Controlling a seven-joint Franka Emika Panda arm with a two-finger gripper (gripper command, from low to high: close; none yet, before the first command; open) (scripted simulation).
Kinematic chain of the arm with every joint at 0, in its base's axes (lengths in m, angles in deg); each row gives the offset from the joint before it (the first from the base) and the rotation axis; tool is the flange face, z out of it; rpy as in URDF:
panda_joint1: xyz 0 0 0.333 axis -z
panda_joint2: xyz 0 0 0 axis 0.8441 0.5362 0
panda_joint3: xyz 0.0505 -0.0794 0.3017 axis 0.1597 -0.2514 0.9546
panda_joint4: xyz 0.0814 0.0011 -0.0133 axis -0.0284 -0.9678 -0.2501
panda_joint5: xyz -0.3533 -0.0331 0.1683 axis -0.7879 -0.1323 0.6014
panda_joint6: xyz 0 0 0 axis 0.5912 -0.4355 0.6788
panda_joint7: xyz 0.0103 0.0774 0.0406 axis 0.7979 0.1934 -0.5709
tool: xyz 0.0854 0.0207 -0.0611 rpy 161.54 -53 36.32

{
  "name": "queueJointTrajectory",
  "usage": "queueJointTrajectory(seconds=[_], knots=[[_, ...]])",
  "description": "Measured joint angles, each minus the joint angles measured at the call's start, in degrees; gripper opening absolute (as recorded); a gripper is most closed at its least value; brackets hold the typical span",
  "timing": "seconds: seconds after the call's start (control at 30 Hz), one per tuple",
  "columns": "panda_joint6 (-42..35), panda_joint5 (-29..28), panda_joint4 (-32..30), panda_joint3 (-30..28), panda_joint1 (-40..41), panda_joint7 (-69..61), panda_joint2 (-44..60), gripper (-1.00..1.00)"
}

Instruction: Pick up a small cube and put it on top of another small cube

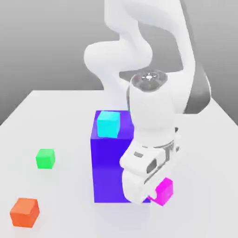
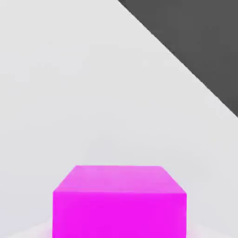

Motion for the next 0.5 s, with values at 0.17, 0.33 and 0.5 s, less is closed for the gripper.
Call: queueJointTrajectory(seconds=[0.17, 0.33, 0.5], knots=[[-3.0, 5.1, 0.6, -5.3, 7.9, -1.4, -2.5, -1.0], [-8.4, 5.8, -0.2, -11.2, 20.2, -4.8, -5.8, -1.0], [-11.4, 0.7, -2.3, -12.8, 26.0, -8.9, -7.3, -1.0]])
